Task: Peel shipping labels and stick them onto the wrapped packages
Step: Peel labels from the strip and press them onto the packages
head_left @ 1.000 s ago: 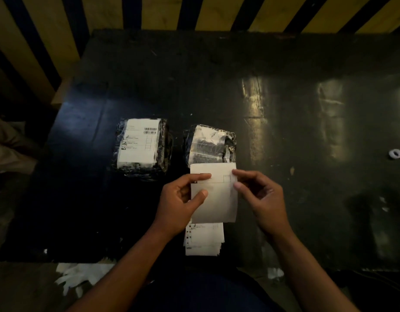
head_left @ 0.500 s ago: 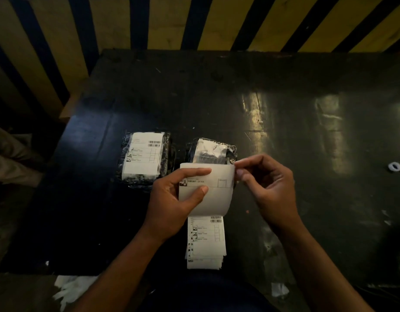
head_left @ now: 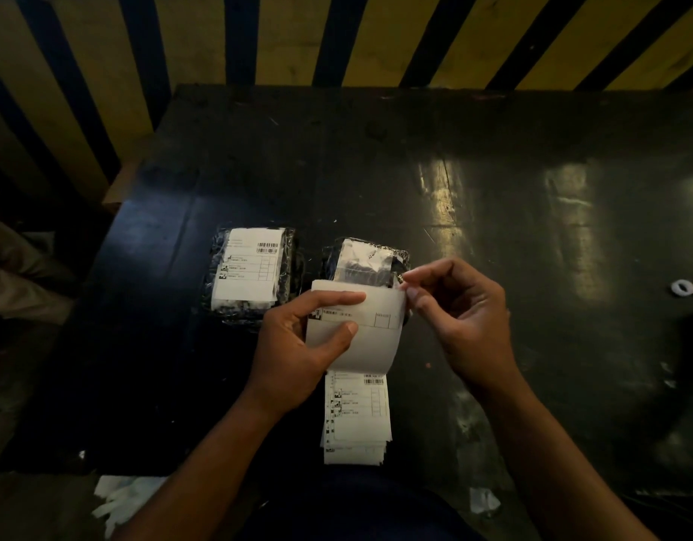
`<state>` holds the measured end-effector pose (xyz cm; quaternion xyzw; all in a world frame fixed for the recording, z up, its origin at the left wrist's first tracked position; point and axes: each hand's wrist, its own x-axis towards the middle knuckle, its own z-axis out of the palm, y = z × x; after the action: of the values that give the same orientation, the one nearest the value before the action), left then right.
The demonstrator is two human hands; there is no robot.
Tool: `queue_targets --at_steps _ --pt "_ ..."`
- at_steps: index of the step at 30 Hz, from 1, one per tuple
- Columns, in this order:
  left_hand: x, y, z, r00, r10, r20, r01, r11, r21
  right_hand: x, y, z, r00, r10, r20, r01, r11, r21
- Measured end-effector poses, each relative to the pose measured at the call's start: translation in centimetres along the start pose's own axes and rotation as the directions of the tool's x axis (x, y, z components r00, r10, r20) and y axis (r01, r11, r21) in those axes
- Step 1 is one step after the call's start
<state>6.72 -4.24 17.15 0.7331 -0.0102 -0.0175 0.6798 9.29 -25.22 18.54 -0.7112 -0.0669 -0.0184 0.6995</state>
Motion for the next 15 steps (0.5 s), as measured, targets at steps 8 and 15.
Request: queue_targets --at_steps 8,15 --pt "-0.05 -0.02 0.01 1.0 0.016 0.014 -0.016 1.0 0.023 -0.19 -0.09 -0.27 1.0 0.019 0.007 -0.02 0.999 0.025" --pt "-0.09 -0.15 0.16 1.0 0.003 0.021 -0.003 1.0 0.013 -0.48 0.01 -0.44 0.999 0.045 -0.003 -0.044 0.995 0.084"
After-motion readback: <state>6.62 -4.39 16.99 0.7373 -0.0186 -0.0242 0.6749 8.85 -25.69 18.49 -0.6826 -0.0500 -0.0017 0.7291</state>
